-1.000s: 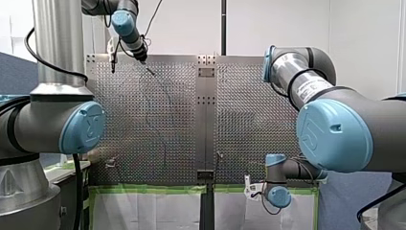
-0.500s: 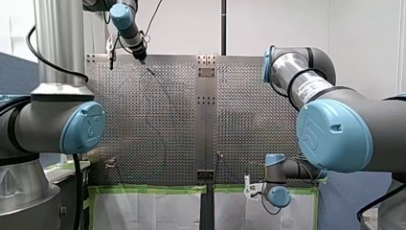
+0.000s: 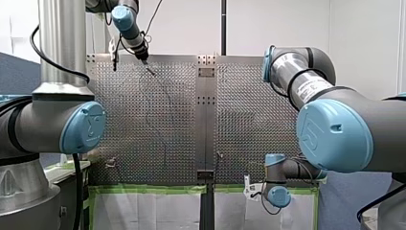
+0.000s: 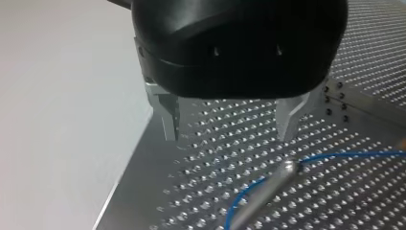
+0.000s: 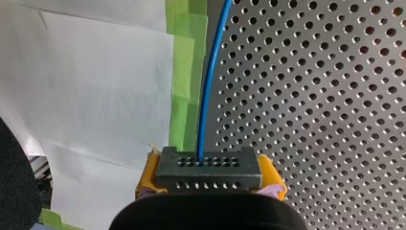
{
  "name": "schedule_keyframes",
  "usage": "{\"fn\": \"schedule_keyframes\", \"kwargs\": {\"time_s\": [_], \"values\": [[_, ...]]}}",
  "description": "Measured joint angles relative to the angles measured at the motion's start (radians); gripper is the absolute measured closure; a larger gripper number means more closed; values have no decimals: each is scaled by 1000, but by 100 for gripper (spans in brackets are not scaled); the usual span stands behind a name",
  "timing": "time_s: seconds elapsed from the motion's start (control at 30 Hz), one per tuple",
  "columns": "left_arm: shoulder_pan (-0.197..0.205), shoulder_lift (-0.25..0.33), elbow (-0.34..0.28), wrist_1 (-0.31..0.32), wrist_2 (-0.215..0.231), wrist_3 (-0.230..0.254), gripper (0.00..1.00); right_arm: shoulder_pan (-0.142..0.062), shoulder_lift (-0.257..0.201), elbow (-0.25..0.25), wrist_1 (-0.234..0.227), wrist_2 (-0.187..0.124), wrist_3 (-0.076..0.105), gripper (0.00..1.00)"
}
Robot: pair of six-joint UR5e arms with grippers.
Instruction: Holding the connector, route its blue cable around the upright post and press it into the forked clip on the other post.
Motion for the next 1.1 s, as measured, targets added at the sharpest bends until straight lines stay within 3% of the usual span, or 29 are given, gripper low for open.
{"fn": "schedule_keyframes", "kwargs": {"time_s": [0.43, 0.9, 1.1], "values": [[-1, 0, 9, -3, -7, -26, 0, 2, 0, 0, 4, -8, 1, 100], [-5, 0, 8, -51, -103, -54, 0, 4, 0, 0, 9, -13, 0, 100], [-6, 0, 8, -52, -121, -55, 0, 5, 0, 0, 11, -14, -1, 100]]}}
